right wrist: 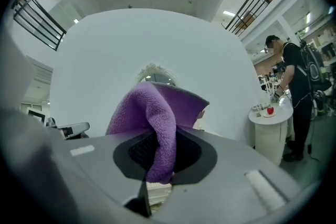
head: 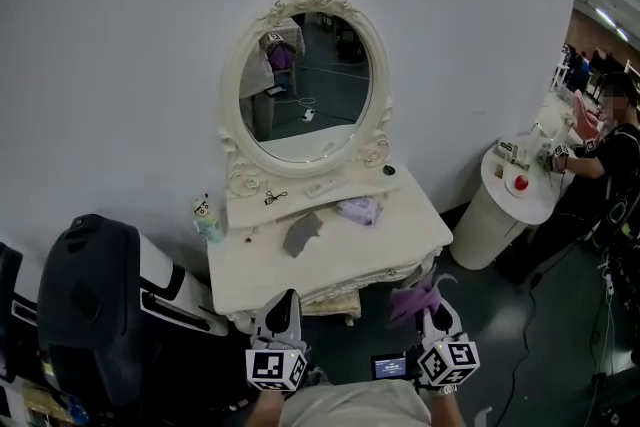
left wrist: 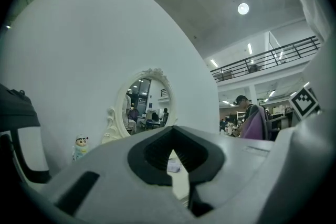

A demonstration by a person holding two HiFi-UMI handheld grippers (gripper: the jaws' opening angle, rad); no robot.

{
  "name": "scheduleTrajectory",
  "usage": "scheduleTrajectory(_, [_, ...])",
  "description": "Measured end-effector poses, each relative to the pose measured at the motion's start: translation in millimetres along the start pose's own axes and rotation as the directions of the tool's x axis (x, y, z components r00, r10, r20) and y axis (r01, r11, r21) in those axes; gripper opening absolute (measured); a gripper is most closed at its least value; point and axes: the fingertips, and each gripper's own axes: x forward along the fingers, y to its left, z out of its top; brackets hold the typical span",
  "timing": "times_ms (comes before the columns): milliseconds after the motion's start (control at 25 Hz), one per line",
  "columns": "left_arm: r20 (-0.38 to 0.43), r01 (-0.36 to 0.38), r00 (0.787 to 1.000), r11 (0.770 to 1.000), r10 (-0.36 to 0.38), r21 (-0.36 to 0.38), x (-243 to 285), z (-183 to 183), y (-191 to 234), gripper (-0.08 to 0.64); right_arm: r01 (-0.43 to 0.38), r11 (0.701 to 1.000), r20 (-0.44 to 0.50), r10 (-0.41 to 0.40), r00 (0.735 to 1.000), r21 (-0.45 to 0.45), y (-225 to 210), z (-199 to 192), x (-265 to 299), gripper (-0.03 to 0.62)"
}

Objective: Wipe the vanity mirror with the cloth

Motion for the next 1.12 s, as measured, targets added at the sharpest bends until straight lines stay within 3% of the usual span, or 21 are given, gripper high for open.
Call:
scheduleTrajectory(240, [-0.026,-0.04,0.999,0.999,0.04,-0.005,38.6,-5.6,45.1,0.0,0.006,1.0,-0.03,-0.005,1.0,0.023,2.1,-13.3,52.4,0.059])
scheduleTrajectory(560, [-0.075,-0.08,0.994,0.997,0.08,0.009,69.3,-18.8,65.3,0.002,0.024,0.997,-0.09,-0.017,0.996,0.073,-22.5,-30.0,99.5,0.06])
scheduleTrajectory(840, [-0.048,-0.227,0.973,0.974,0.227,0.021,101.9,-7.4,92.8,0.002,-0.1,0.993,-0.118,0.106,0.987,0.059,-30.9,-21.1,187.5,0.06])
scheduleTrajectory(1120, [-0.034,-0.32,0.946,0.946,0.322,0.051,167.4,-0.2,103.0,0.002,-0.224,0.973,-0.115,0.229,0.967,0.056,-50.2,7.8,292.5,0.06])
